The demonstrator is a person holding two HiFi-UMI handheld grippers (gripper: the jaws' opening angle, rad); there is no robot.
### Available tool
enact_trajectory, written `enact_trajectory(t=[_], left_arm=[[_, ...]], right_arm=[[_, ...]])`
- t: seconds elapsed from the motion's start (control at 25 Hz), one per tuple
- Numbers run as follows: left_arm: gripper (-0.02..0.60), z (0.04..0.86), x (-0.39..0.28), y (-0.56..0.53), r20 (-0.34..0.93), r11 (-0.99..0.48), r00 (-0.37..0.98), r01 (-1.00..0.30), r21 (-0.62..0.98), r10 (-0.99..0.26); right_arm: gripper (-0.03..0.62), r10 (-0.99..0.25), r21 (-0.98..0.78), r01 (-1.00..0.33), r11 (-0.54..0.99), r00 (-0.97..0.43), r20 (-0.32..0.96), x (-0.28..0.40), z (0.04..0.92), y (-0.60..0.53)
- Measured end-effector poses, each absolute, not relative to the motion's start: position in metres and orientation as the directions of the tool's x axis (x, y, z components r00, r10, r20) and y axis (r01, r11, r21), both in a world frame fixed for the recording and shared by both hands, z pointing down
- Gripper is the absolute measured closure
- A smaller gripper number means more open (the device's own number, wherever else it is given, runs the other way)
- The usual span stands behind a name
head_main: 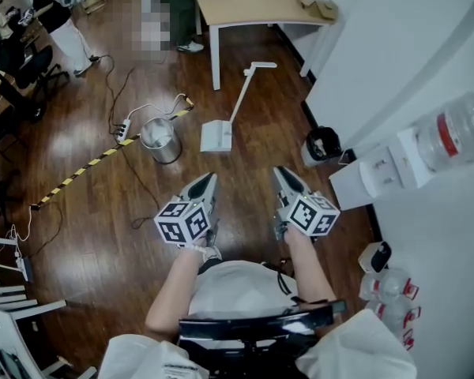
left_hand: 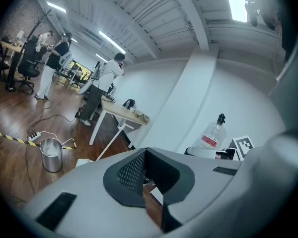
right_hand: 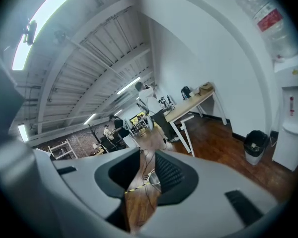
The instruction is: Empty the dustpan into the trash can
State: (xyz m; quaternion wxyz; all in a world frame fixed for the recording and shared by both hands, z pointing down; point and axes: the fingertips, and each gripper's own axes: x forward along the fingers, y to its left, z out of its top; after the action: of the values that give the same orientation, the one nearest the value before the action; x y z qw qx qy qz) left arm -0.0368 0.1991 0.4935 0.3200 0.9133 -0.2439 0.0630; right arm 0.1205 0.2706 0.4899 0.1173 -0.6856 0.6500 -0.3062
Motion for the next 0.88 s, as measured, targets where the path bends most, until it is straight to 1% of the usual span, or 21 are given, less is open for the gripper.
enact_trajectory(t=[0.12, 0.24, 0.32, 0.52, 0.68, 0.88], left_arm=[[0.595, 0.492, -0.046, 0.184, 0.276, -0.699, 0.883, -0.469, 0.540, -0.380], [0.595, 0.492, -0.057, 0.167, 0.283, -0.718, 0.892, -0.452, 0.530, -0.352], [0.595, 0.493, -0.061, 0.154, 0.286, -0.725, 0.898, -0.439, 0.531, -0.335], [0.595, 0.502, -0.052, 0.124, 0.297, -0.707, 0.900, -0.435, 0.557, -0.320], [0.595, 0.515, -0.031, 0.090, 0.308, -0.683, 0.898, -0.440, 0.583, -0.316], [0.594, 0.525, 0.014, 0.041, 0.318, -0.672, 0.898, -0.438, 0.597, -0.302]], right_arm=[[0.437, -0.965, -0.558, -0.819, -0.133, -0.022, 0.262, 0.111, 0.492, 0.250], [0.381, -0.967, -0.551, -0.822, -0.146, 0.000, 0.255, 0.102, 0.493, 0.229], [0.367, -0.964, -0.535, -0.829, -0.164, 0.020, 0.264, 0.102, 0.495, 0.215], [0.365, -0.955, -0.502, -0.846, -0.182, 0.031, 0.295, 0.108, 0.501, 0.185], [0.365, -0.948, -0.498, -0.846, -0.189, 0.025, 0.317, 0.125, 0.514, 0.150], [0.365, -0.940, -0.481, -0.852, -0.206, 0.035, 0.339, 0.174, 0.540, 0.091]])
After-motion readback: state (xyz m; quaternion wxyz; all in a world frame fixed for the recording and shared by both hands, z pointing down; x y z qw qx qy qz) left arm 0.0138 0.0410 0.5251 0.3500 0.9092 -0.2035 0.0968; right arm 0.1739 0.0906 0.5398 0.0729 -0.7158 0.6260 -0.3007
